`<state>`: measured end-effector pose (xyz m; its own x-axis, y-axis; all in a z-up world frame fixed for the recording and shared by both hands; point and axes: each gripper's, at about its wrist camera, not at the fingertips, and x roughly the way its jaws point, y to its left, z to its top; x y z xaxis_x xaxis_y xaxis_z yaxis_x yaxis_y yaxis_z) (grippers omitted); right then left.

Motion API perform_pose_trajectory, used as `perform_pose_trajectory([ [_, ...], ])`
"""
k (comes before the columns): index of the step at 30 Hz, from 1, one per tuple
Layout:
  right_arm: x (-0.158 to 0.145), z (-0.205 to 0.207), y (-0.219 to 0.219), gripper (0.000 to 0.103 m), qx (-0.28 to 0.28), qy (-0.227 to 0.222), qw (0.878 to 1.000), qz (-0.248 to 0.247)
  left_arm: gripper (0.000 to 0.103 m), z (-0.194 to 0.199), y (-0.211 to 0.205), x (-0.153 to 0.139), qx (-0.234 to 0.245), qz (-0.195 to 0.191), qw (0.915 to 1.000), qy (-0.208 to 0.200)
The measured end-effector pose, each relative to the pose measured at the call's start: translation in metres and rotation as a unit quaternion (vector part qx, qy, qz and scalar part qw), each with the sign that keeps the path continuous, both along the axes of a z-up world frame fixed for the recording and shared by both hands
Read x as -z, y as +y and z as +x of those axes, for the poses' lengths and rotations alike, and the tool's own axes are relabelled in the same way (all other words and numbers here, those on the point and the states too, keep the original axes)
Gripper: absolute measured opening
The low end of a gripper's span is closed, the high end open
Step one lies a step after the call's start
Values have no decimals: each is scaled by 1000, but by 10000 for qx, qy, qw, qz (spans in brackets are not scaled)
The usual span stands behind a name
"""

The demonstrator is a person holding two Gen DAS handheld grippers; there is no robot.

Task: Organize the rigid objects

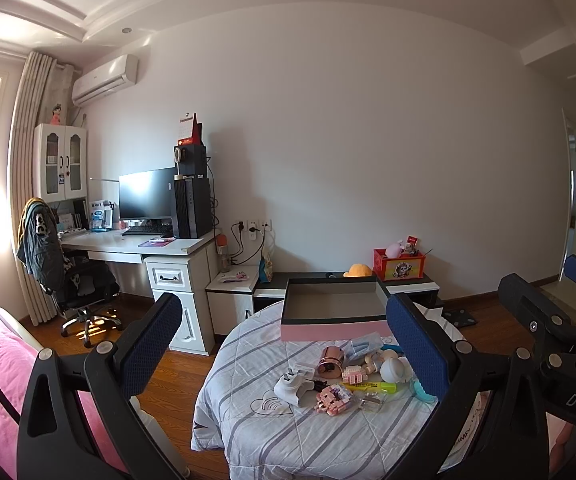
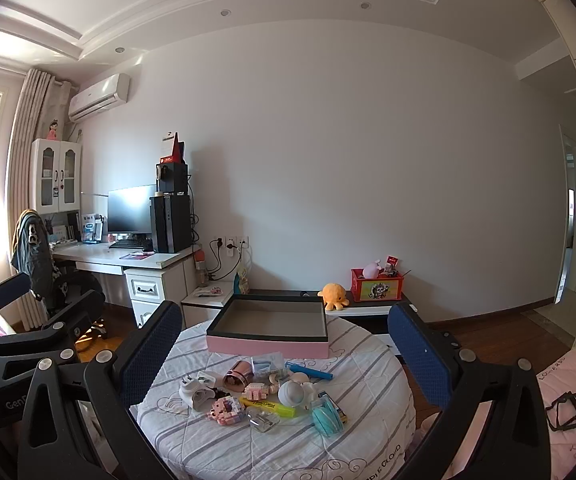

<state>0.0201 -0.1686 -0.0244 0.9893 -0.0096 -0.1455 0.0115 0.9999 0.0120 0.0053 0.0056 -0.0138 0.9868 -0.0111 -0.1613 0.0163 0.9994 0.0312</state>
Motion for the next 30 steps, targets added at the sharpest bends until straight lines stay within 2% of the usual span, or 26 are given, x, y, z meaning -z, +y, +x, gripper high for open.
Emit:
perform_pose_trajectory([
  [8, 0, 1, 0, 103, -6, 2, 10000, -2, 103, 1, 0, 6, 29, -16, 10000, 26],
  [16, 14, 22, -2, 103, -43, 199, 9998, 11, 103, 29, -2, 23, 133, 20, 9996, 258],
  [19, 28, 38, -6, 103, -46, 434, 9990, 10, 103, 48, -3, 38, 234, 24, 9987, 452],
  [24, 62, 69, -15, 103, -72, 829, 9965, -11, 103, 89, -2, 78, 384, 39, 9949, 937],
  [30, 116, 111, -35, 103, 66, 1463, 9892, -5, 103, 143, 8, 142, 463, -51, 9833, 1760],
])
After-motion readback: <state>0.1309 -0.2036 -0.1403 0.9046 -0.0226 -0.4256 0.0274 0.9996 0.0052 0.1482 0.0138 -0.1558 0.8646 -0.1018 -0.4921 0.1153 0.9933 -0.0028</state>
